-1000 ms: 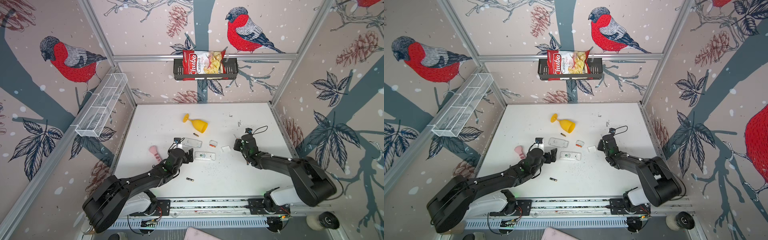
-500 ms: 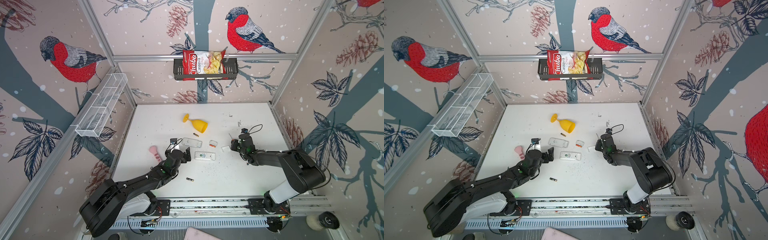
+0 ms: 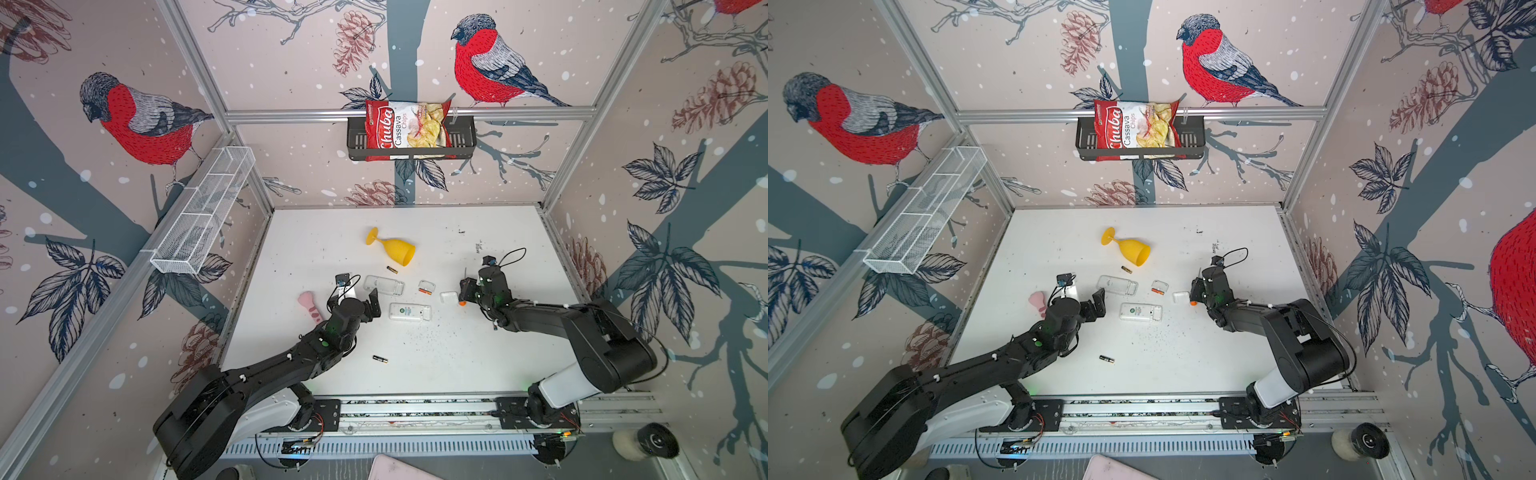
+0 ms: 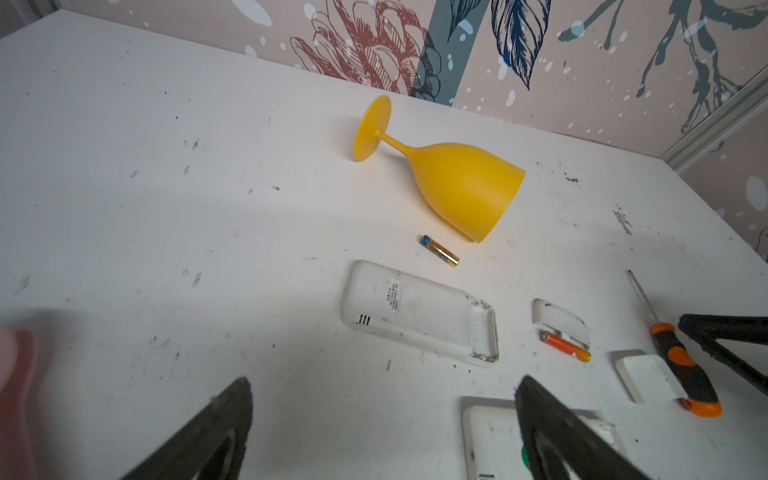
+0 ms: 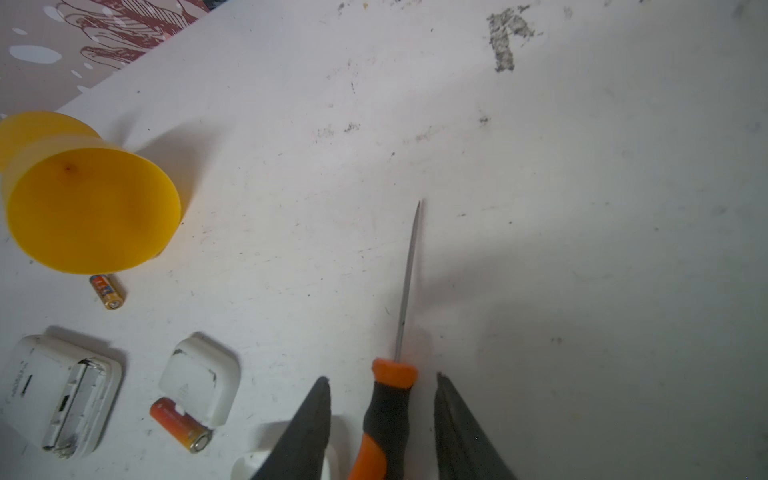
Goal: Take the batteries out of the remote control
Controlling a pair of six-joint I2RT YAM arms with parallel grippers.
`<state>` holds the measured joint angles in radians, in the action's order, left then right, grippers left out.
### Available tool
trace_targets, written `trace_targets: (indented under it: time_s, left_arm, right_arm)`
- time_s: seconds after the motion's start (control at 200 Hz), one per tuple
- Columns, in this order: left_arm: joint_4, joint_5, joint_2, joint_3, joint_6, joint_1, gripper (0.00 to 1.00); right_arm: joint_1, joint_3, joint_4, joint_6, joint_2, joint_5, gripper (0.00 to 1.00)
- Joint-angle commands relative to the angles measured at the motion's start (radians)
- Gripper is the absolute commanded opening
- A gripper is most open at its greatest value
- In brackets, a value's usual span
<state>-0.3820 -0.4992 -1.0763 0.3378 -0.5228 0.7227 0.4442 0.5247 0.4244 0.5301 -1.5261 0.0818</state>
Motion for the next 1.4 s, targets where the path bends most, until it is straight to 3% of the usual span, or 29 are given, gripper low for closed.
trace_targets:
  time_s: [0.0, 0.1, 0.2, 0.455, 0.62, 0.74, 0.855, 1.001, 1.146, 1.266, 1.396]
  left_arm:
    - [-0.064, -0.067, 0.023, 0.020, 0.005, -0.004, 0.97]
    - [-0.178, -0.067, 0.047, 0.009, 0.028, -0.004, 0.97]
    - [-0.222, -0.082, 0.041, 0.037, 0.064, -0.017, 0.97]
    - [-0.196, 0.090, -0.078, 0.163, 0.038, -0.181, 0.97]
    - [-0.143, 0.085, -0.122, 0.203, 0.102, -0.234, 0.97]
    - [-0.126, 0.067, -0.119, 0.191, 0.143, -0.299, 0.97]
    - [-0.125, 0.063, -0.104, 0.157, 0.152, -0.383, 0.97]
    - [-0.095, -0.019, -0.061, 0.120, 0.207, -0.458, 0.96]
    - [-0.256, -0.099, -0.027, 0.039, 0.322, -0.464, 0.97]
    - [-0.376, -0.128, -0.060, 0.001, 0.369, -0.476, 0.97]
    - [-0.358, -0.084, -0.150, 0.041, 0.434, -0.490, 0.97]
  right_arm:
    - [-0.001, 0.009, 0.001, 0.010, 0.042, 0.022, 0.43]
    - [0.000, 0.004, 0.020, 0.005, 0.104, 0.039, 0.45]
    - [-0.001, -0.002, 0.029, -0.024, 0.183, 0.098, 0.54]
    - [-0.056, -0.046, 0.082, -0.083, 0.370, 0.173, 1.00]
    - [-0.124, -0.082, 0.038, -0.111, 0.466, 0.309, 1.00]
    - [-0.141, -0.248, 0.241, -0.173, 0.575, 0.436, 1.00]
    - [-0.164, -0.326, 0.346, -0.245, 0.613, 0.461, 1.00]
    - [-0.181, -0.374, 0.504, -0.394, 0.576, 0.477, 0.99]
    - [-0.201, -0.391, 0.631, -0.497, 0.470, 0.489, 0.99]
    - [-0.215, -0.390, 0.662, -0.511, 0.406, 0.495, 1.00]
    - [-0.232, -0.414, 0.718, -0.490, 0.386, 0.468, 0.99]
